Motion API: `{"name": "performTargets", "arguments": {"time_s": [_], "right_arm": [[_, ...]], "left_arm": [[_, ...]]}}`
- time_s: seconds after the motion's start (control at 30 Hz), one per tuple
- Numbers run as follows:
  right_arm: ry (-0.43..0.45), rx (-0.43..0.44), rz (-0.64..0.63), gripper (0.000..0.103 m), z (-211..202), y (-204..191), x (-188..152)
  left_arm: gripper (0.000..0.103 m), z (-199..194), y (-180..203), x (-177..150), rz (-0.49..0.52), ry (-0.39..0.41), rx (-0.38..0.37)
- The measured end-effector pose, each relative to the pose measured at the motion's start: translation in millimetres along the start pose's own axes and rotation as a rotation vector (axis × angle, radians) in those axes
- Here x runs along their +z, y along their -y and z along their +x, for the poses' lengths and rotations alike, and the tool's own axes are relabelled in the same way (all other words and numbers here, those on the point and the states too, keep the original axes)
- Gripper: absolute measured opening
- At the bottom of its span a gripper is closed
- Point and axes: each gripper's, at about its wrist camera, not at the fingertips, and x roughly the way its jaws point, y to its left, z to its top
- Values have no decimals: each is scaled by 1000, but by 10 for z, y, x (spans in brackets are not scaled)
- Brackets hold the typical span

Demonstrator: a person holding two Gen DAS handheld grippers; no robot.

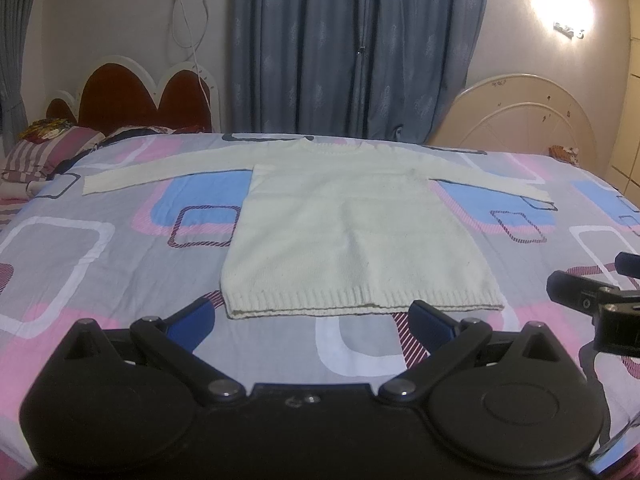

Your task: Fold small clothes

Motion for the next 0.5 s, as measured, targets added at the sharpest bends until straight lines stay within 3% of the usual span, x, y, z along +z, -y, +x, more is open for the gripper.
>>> {"name": "performTargets", "arguments": {"time_s": [0.17, 0.3, 0.4, 0.5], "right_arm": [[-4, 7, 30, 103, 13, 35, 6], [-9, 22, 72, 103, 35, 148, 11], [-67, 25, 136, 103, 100, 306, 18], [-91, 5, 158, 103, 113, 443, 23]], "left_arm": [[103, 0, -16, 7, -48, -1, -31], [103, 92, -140, 61, -147, -25, -111], [103, 218, -215, 71, -204, -73, -170], [103, 299, -253, 92, -261, -65, -229]]}}
